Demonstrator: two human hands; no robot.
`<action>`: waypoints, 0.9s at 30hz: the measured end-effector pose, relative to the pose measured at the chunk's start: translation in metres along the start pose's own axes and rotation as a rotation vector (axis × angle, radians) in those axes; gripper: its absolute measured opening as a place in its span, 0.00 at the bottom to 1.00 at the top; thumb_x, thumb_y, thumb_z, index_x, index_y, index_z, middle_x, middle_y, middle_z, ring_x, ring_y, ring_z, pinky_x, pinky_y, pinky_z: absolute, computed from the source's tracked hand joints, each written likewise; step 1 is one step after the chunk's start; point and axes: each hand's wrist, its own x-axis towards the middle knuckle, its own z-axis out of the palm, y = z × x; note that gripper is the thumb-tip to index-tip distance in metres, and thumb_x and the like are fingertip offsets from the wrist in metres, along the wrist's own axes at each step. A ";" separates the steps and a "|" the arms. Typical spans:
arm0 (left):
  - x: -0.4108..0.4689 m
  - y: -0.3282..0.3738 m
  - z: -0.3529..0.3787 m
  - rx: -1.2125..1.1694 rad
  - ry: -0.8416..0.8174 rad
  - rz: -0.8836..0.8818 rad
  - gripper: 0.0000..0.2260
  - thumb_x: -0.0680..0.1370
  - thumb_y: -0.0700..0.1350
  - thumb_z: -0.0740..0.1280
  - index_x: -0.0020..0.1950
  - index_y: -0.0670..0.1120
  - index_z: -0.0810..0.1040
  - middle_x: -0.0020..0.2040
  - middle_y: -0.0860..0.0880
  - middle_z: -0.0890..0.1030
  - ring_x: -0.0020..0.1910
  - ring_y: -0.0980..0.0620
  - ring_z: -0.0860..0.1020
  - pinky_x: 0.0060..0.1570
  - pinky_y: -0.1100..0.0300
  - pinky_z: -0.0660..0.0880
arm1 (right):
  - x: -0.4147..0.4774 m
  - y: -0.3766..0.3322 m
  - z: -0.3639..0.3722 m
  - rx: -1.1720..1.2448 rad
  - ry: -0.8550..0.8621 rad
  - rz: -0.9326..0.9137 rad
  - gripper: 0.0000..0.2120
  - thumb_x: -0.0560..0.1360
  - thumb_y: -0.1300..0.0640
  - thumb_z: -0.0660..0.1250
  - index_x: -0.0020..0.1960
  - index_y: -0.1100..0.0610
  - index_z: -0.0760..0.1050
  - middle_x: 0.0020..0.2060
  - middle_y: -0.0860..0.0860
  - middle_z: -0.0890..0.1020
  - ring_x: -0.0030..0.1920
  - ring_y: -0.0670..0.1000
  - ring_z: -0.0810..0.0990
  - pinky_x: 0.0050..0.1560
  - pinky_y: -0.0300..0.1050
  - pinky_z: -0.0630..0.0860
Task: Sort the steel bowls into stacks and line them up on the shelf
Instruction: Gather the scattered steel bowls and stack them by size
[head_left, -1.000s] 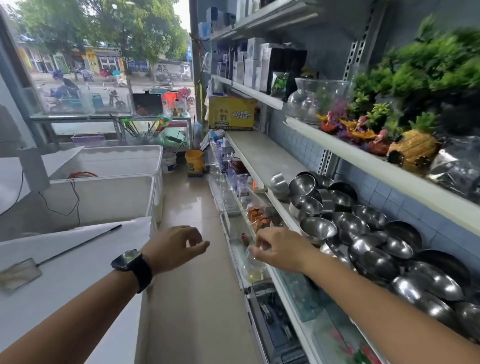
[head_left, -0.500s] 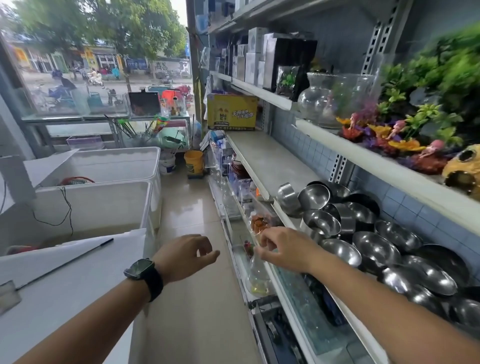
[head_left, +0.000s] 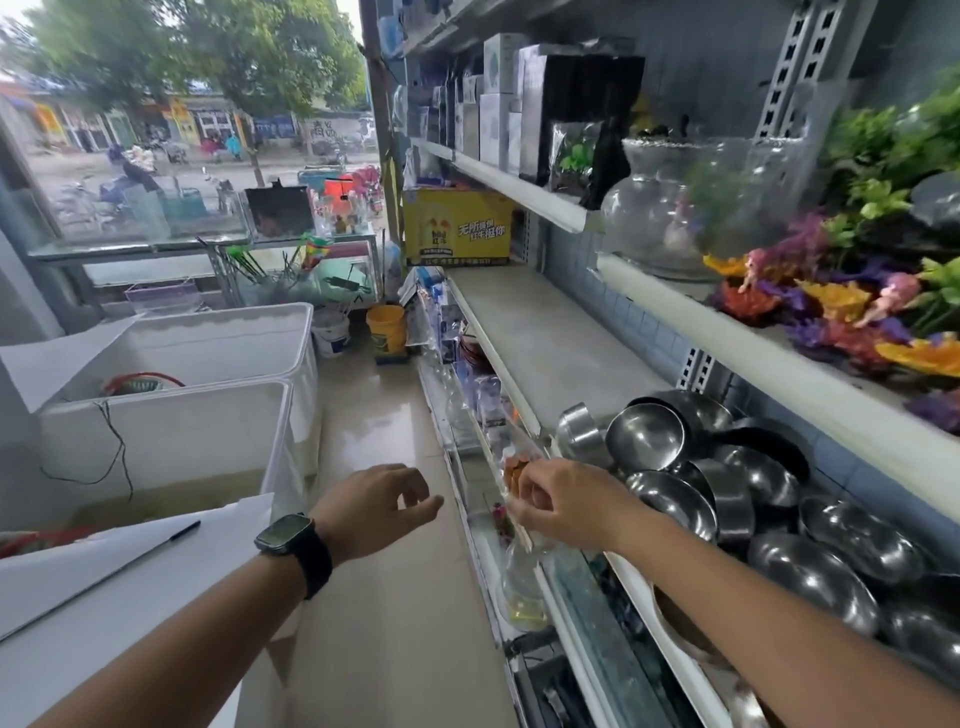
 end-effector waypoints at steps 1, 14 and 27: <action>0.007 -0.002 -0.001 0.001 -0.001 0.002 0.17 0.78 0.67 0.58 0.49 0.57 0.79 0.45 0.60 0.79 0.40 0.63 0.75 0.39 0.67 0.70 | 0.006 0.004 0.001 0.000 -0.005 0.006 0.18 0.79 0.35 0.57 0.49 0.49 0.72 0.42 0.42 0.73 0.38 0.38 0.69 0.43 0.42 0.71; 0.113 -0.067 -0.006 0.032 -0.006 0.085 0.19 0.77 0.69 0.53 0.47 0.59 0.76 0.44 0.62 0.78 0.41 0.62 0.76 0.40 0.67 0.70 | 0.109 0.019 -0.002 -0.016 0.019 0.049 0.15 0.79 0.36 0.60 0.47 0.47 0.70 0.43 0.43 0.75 0.43 0.44 0.74 0.46 0.42 0.74; 0.219 -0.118 -0.005 0.003 -0.099 0.250 0.19 0.79 0.67 0.55 0.51 0.57 0.79 0.47 0.61 0.78 0.40 0.63 0.75 0.38 0.70 0.67 | 0.174 0.044 -0.014 -0.045 0.070 0.254 0.18 0.77 0.34 0.58 0.51 0.48 0.73 0.46 0.45 0.78 0.46 0.47 0.77 0.48 0.47 0.77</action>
